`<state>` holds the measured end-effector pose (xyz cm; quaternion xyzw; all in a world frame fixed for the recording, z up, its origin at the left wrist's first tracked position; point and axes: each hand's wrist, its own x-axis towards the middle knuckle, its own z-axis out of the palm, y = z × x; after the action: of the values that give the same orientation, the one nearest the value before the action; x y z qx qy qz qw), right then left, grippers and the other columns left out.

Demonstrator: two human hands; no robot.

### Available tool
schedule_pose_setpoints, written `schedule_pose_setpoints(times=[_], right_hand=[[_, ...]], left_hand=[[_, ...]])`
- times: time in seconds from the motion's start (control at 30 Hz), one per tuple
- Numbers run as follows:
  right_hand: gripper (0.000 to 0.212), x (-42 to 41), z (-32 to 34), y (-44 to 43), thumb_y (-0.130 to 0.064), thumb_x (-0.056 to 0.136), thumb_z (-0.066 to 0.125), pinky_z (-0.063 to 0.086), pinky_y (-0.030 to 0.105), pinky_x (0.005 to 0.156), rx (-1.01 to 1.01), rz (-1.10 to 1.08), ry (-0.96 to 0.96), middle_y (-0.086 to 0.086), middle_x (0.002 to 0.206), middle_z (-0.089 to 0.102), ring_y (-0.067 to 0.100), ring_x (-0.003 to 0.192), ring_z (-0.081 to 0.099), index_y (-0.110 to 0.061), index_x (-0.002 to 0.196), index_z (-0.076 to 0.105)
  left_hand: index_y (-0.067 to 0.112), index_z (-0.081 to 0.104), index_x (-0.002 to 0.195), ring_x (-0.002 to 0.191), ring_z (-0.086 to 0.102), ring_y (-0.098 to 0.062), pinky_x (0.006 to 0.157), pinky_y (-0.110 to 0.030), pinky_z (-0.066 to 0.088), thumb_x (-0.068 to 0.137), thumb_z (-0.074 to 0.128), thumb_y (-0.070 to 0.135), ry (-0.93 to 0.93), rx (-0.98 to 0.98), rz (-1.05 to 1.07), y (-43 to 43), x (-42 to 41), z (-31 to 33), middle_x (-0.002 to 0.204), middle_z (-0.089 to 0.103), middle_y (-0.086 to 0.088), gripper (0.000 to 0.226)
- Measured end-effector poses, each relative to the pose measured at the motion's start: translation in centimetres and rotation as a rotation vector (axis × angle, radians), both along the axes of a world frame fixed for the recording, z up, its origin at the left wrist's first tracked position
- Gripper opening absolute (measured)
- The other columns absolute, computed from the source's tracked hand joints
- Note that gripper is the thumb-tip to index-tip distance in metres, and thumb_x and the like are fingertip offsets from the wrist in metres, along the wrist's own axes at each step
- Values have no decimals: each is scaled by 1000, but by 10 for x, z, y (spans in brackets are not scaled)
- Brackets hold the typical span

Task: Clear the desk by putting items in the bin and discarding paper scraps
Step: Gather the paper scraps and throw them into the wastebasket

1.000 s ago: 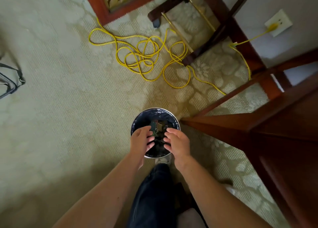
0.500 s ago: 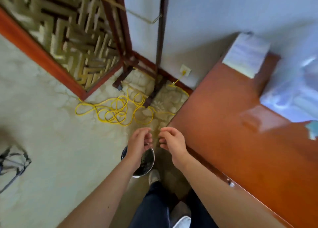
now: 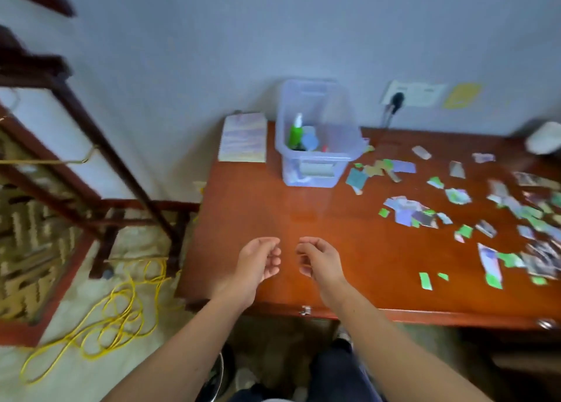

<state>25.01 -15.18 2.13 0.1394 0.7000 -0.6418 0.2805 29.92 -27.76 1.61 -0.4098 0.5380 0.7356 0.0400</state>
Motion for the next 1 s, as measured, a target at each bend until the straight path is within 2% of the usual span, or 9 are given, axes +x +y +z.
schedule_pose_setpoints(times=[0.17,0.4,0.53,0.63,0.7,0.8,0.9,1.0], right_hand=[[12,-30,-2,79,-9,91,59,51,27,67,36,-178,-4,2,78,65,11,68,58,-14,99,66],[11,-66,-15,174,-11,91,59,53,27,67,143,-352,11,3,81,67,12,71,59,-16,97,68],[13,-81,-26,224,-8,88,59,50,29,63,219,-370,26,4,78,64,15,69,57,-14,96,67],[13,-92,-39,260,-11,86,61,52,27,67,417,-294,104,0,89,66,13,78,61,-20,94,65],[18,-97,-48,277,-13,85,61,49,21,65,575,-173,154,-4,96,63,8,81,59,-26,96,62],[26,-107,-65,303,-15,85,59,48,18,64,783,53,202,-8,108,57,6,88,57,-30,105,62],[27,-116,-76,318,-19,87,58,53,21,66,882,228,233,-11,111,53,5,88,57,-33,111,62],[25,-122,-82,322,-26,88,60,56,27,68,912,331,253,-12,110,54,8,87,58,-36,111,60]], left_hand=[[17,63,101,80,61,-17,82,-31,55,93,61,25,12,17,-222,71,-50,6,87,64,-4,11],[19,63,97,80,61,-16,81,-31,55,93,60,23,9,-53,-462,166,-106,0,89,64,-3,7],[22,64,102,84,62,-13,75,-25,54,91,59,19,38,-165,-678,210,-129,-12,97,66,-2,12],[24,65,102,95,61,-13,81,-26,53,87,64,18,82,-335,-874,239,-141,-29,102,64,3,16],[26,64,101,94,61,-10,87,-31,53,83,69,21,108,-485,-965,252,-145,-41,99,63,6,20],[31,61,107,91,61,-8,81,-26,52,81,71,36,107,-679,-1071,271,-149,-53,103,59,9,29],[31,56,118,95,61,-10,77,-22,49,82,68,43,104,-913,-1155,282,-152,-63,113,55,8,40],[30,52,121,101,61,-11,76,-23,47,80,70,42,73,-1013,-1155,287,-154,-71,117,51,8,46]])
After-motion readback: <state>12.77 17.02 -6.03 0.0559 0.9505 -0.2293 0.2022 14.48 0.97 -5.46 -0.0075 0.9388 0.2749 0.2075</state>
